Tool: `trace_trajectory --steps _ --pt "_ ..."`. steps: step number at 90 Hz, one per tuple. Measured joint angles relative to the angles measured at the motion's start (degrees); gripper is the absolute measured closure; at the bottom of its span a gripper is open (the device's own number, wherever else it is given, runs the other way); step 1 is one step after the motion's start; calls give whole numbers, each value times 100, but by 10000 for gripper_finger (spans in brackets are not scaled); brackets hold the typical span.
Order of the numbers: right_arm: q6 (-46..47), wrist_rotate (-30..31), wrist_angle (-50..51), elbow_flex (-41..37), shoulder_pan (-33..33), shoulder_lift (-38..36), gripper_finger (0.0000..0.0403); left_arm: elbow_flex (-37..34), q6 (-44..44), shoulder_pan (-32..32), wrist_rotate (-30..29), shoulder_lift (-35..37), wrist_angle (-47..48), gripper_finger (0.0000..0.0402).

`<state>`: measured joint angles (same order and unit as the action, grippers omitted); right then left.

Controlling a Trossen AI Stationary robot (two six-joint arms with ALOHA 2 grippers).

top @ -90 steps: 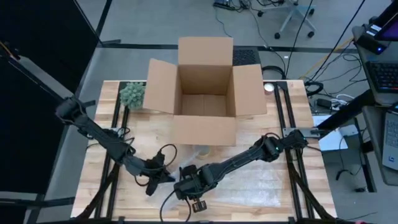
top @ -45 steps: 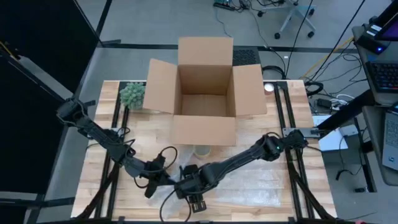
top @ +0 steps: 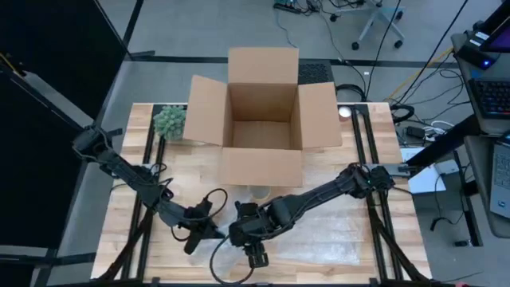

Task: Wrap mug
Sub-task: Wrap the red patterned mug with bubble wrap

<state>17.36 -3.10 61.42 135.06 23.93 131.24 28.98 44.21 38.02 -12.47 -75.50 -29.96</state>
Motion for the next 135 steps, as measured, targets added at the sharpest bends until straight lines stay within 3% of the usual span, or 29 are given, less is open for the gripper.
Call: trace_trajectory --steps 22,34,53,101,115,135 --pt "148 96 89 -1 399 35 227 38 -112 0 4 0 14 401" --pt "96 913 -451 9 559 179 227 38 -112 0 7 0 47 401" --pt "-196 1678 -538 -22 510 718 227 38 -120 0 24 0 57 401" --pt "-109 1506 -597 -1 287 1231 227 40 46 -12 33 -34 -96 401" --pt "-151 1498 -659 -2 287 1213 227 45 300 -50 39 -531 -112 401" --pt "-177 1494 -682 -9 279 1211 227 49 314 -90 -63 -1218 -842 401"
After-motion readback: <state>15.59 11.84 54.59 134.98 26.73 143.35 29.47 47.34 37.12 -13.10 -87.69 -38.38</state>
